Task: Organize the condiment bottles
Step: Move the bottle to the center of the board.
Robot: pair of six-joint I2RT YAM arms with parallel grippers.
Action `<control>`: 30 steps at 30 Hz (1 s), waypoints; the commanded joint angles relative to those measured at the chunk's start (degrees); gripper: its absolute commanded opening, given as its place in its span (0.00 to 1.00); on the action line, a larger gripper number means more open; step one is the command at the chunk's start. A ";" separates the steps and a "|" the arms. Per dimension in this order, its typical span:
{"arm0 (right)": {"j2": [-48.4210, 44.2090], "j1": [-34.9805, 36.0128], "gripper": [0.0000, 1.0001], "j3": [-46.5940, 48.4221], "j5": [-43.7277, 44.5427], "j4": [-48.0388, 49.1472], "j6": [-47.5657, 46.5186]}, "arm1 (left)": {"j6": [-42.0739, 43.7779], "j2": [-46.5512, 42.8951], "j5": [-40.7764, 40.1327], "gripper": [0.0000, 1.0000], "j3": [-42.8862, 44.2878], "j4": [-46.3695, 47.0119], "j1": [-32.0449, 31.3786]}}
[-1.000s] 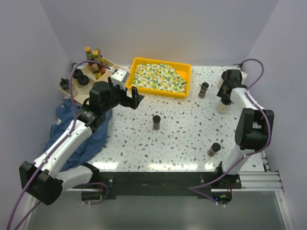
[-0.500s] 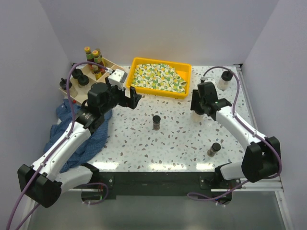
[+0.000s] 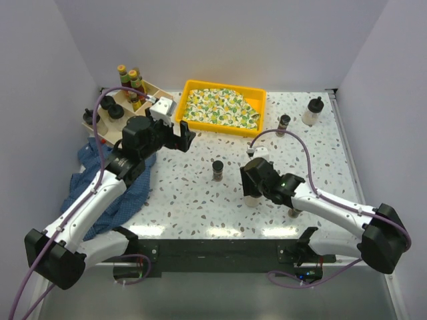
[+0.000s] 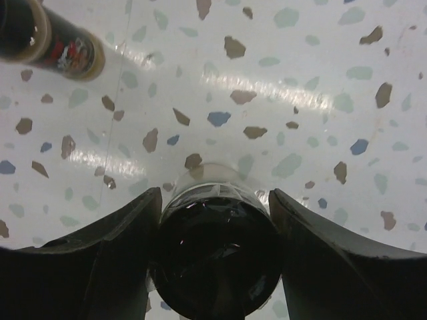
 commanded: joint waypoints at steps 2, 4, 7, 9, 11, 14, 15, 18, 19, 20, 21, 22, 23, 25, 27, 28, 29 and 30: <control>-1.02 6.47 0.68 0.21 7.64 1.71 6.42 | 0.27 -2.49 2.45 1.00 -0.61 3.37 0.05; -0.58 7.36 0.78 1.35 9.31 -1.53 8.44 | 0.01 -1.27 4.21 1.00 -0.26 3.81 0.05; -1.19 7.45 0.91 1.79 9.85 -3.57 9.85 | 0.18 1.54 5.53 1.00 0.79 2.32 0.05; -3.11 7.45 0.97 2.23 9.76 -4.10 9.85 | 0.36 2.86 6.14 1.00 0.97 2.05 -0.04; -5.05 7.45 0.99 3.28 8.54 -4.80 9.68 | 0.27 3.65 6.93 1.00 0.97 2.75 -0.04; -9.09 7.36 0.99 6.88 7.04 -8.05 8.54 | 0.44 6.55 8.86 1.00 3.06 0.93 -0.22; -10.32 7.36 0.99 8.89 6.95 -9.10 8.19 | 0.53 8.12 10.44 1.00 4.04 0.30 -0.48; -15.86 7.36 0.99 11.63 6.68 -12.89 6.17 | 0.36 9.72 12.03 0.98 7.20 -0.93 -2.84; -19.35 7.45 0.99 12.07 6.68 -14.02 5.55 | 0.36 9.98 11.16 0.98 7.91 -1.28 -3.90; -21.13 7.45 0.99 12.34 6.68 -14.21 5.02 | 0.36 10.33 9.94 0.97 9.13 -2.24 -5.21; -22.80 7.36 0.99 12.51 6.59 -14.30 3.80 | 0.62 11.21 7.14 0.97 9.75 -2.69 -8.45; -24.82 7.36 0.99 12.43 6.42 -14.30 3.44 | 0.71 11.83 5.72 0.97 10.28 -3.21 -10.30; -28.06 7.36 0.99 12.60 6.59 -14.47 3.26 | 0.71 12.62 4.66 0.97 11.24 -4.00 -12.15; -31.41 7.36 0.99 12.52 7.03 -14.65 2.56 | 0.88 15.25 1.94 0.96 12.21 -4.97 -17.95; -35.19 7.36 0.99 12.95 7.64 -15.44 2.30 | 1.06 17.89 -1.58 0.95 13.80 -6.38 -23.47; -36.08 7.36 0.99 13.22 7.91 -15.70 2.21 | 1.06 18.51 -2.81 0.95 14.15 -6.64 -25.16; -38.00 7.36 0.99 13.39 8.26 -16.05 2.12 | 1.06 19.82 -4.30 0.95 14.76 -6.91 -26.66; -38.80 7.36 0.99 13.83 8.61 -16.84 2.03 | 0.62 20.53 -4.57 0.94 15.12 -7.00 -29.11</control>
